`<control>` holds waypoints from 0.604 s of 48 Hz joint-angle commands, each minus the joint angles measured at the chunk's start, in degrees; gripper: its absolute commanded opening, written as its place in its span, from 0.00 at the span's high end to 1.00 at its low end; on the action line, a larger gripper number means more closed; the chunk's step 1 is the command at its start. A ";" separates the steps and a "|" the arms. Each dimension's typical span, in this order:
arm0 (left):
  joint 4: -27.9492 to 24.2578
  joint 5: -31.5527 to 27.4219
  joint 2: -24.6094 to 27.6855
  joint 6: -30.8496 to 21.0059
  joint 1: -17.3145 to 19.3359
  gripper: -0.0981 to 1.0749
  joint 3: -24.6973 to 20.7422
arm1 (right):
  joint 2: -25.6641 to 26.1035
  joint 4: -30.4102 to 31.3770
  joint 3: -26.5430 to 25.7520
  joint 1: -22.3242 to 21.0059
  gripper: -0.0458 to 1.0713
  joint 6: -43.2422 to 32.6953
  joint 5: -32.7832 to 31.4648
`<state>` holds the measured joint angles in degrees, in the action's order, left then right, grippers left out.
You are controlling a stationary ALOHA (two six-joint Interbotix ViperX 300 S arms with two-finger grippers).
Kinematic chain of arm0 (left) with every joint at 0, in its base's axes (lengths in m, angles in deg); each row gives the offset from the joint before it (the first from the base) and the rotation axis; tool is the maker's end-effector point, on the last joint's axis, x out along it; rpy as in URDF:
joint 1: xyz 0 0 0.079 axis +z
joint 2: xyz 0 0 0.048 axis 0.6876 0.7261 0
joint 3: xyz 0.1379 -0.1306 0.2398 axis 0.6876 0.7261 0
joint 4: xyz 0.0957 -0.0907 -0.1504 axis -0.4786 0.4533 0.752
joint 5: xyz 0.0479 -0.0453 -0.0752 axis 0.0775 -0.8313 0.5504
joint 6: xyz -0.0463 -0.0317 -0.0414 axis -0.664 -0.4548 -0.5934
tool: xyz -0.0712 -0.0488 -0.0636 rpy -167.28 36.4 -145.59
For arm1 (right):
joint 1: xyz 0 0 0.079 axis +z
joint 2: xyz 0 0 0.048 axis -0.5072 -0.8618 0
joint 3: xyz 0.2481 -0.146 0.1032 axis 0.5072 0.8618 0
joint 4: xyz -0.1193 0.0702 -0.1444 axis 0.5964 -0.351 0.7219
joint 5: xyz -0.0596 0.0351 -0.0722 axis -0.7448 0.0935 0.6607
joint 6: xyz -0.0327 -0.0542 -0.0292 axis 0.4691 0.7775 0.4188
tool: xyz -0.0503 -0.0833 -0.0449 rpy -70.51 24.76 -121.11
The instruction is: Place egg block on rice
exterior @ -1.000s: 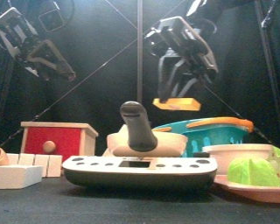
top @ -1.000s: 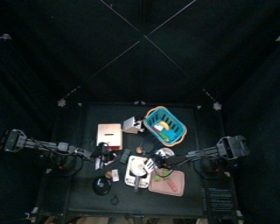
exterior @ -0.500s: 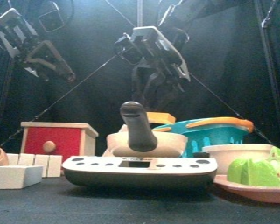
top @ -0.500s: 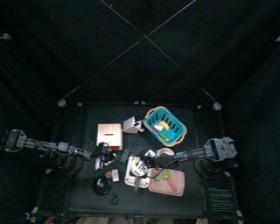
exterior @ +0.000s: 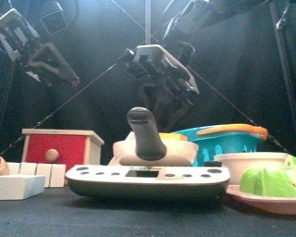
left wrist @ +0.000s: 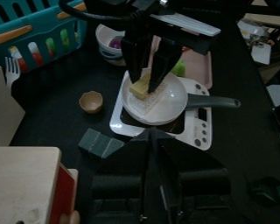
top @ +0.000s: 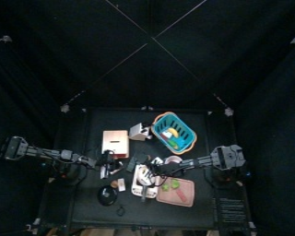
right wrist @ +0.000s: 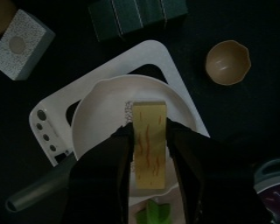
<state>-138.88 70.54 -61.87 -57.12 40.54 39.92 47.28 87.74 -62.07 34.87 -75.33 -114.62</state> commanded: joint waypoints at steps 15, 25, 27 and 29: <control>0.00 0.09 0.00 0.09 0.09 0.46 -0.70 | -0.18 -0.09 -2.99 -0.09 0.41 0.09 -0.09; 0.00 0.09 -0.09 0.09 0.09 0.46 -0.62 | -0.44 -0.18 -3.08 -0.09 0.41 0.18 -0.18; 0.00 0.09 -0.09 0.09 0.09 0.46 -0.62 | -0.44 -0.18 -3.08 -0.09 0.41 0.18 -0.18; 0.00 0.09 -0.09 0.09 0.09 0.46 -0.62 | -0.44 -0.18 -3.08 -0.09 0.41 0.18 -0.18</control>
<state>-138.88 70.54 -61.87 -57.12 40.46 39.92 45.44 87.56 -63.66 34.87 -75.33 -114.88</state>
